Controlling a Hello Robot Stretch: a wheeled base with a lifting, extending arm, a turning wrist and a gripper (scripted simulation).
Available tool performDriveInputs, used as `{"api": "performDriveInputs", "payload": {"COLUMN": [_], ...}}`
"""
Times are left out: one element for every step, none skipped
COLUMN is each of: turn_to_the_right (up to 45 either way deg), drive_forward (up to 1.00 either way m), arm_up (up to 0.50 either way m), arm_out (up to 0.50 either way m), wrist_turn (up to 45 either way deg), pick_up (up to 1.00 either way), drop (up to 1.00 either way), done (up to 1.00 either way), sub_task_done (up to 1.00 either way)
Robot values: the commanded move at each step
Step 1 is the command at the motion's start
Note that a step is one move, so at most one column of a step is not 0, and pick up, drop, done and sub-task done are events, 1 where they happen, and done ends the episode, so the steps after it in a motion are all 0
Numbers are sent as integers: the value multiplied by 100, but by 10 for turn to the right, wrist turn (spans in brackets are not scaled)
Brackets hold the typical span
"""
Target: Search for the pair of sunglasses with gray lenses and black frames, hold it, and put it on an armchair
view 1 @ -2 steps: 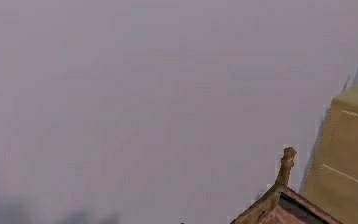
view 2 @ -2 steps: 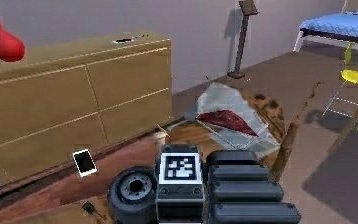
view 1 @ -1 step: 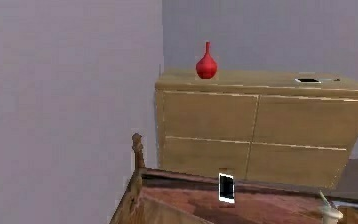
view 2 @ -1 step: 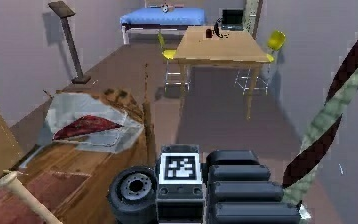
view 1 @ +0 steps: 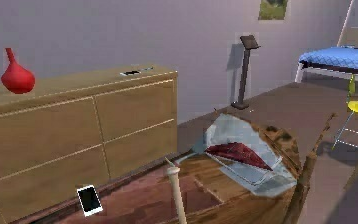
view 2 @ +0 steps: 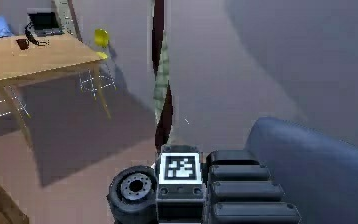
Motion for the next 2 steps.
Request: {"api": "performDriveInputs", "payload": {"turn_to_the_right": [90,-450], "drive_forward": [0,0], "arm_up": [0,0], "arm_out": [0,0], "wrist_turn": [0,0], "pick_up": [0,0], "drop": [0,0], "done": [0,0], "sub_task_done": [0,0]}}
